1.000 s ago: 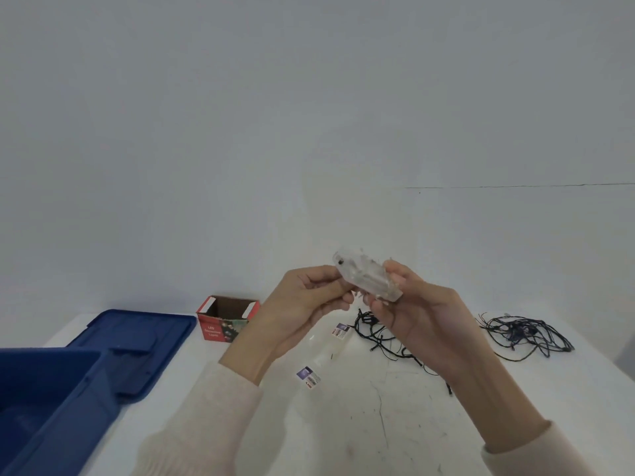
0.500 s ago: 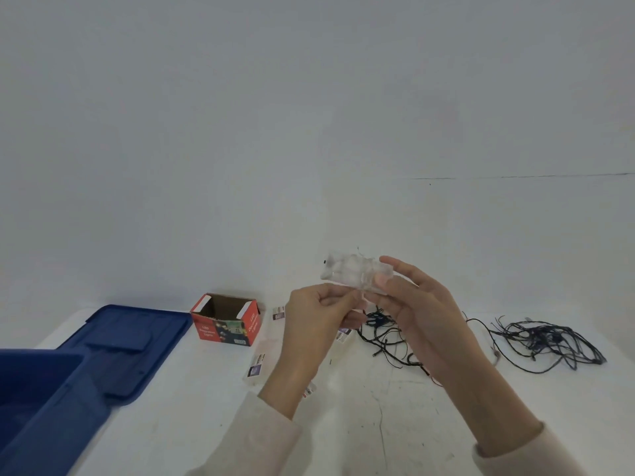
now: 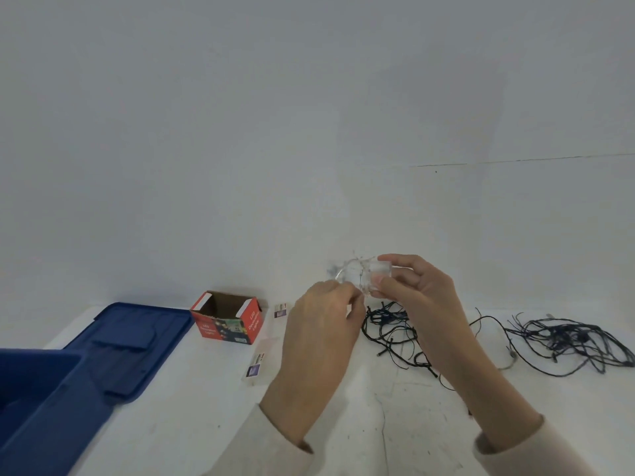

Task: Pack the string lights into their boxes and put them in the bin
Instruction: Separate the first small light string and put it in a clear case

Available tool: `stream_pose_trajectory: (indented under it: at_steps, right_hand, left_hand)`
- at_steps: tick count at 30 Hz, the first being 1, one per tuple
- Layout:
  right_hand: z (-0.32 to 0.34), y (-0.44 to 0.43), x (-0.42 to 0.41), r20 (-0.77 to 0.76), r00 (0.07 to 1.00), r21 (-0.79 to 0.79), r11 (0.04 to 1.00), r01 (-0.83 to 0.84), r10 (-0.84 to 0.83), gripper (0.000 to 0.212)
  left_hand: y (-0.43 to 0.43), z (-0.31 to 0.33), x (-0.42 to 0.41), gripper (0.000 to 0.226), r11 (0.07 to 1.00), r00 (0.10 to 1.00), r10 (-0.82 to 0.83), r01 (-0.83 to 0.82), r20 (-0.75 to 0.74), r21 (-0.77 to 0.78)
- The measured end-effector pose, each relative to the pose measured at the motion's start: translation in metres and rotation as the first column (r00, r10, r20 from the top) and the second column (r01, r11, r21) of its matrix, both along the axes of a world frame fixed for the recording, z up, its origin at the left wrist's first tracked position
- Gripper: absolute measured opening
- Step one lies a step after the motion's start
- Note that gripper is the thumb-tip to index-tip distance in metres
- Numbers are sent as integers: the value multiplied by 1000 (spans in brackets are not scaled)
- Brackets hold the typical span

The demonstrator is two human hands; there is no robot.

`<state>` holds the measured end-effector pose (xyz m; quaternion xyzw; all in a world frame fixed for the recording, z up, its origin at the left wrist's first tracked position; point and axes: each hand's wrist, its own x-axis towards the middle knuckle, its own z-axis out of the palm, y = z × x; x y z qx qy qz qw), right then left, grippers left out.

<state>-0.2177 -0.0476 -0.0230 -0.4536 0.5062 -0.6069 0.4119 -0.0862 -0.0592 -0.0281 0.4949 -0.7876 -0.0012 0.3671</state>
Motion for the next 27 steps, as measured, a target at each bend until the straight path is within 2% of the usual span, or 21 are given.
stream_pose_trajectory:
  at_steps: [3, 6, 9, 12, 13, 15, 17, 21, 24, 27]
  right_hand:
    - [-1, -3, -4, -22, 999, 43, 998, -40, 41, 21]
    - [2, -4, -12, -55, 988, 76, 987, -139, 144, 21]
    - [6, -2, -16, -73, 958, 84, 959, -270, 277, 23]
    - [7, -2, -16, -43, 933, 84, 932, -353, 357, 25]
    - [5, -3, -16, -20, 931, 86, 928, -362, 365, 25]
    - [0, -5, -13, 15, 931, 89, 926, -366, 366, 25]
    - [-5, -7, -10, 24, 925, 89, 921, -380, 379, 25]
    - [-13, -7, -3, -38, 937, 112, 933, -342, 348, 45]
    - [-19, -8, 3, -17, 953, 114, 948, -298, 302, 43]
    - [-21, -11, 4, -2, 936, 145, 927, -347, 351, 48]
  left_hand:
    - [-8, -7, 6, 24, 975, 995, -54, 71, 85, -210]
    - [-16, -7, 16, 20, 950, 983, -167, 183, 81, -253]
    - [-18, 2, 26, 10, 957, 956, -286, 283, -56, -61]
    - [-15, 13, 33, 42, 912, 925, -284, 342, -254, 226]
    - [-14, 16, 35, 47, 883, 912, -265, 359, -312, 301]
    - [-14, 17, 38, 43, 839, 899, -223, 374, -377, 395]
    - [-13, 16, 38, 36, 828, 900, -188, 361, -394, 429]
    - [-13, 12, 38, 31, 819, 896, -171, 360, -409, 447]
    - [-13, 9, 39, 30, 829, 914, -183, 341, -362, 443]
    - [-13, 7, 43, 32, 832, 921, -208, 344, -330, 435]
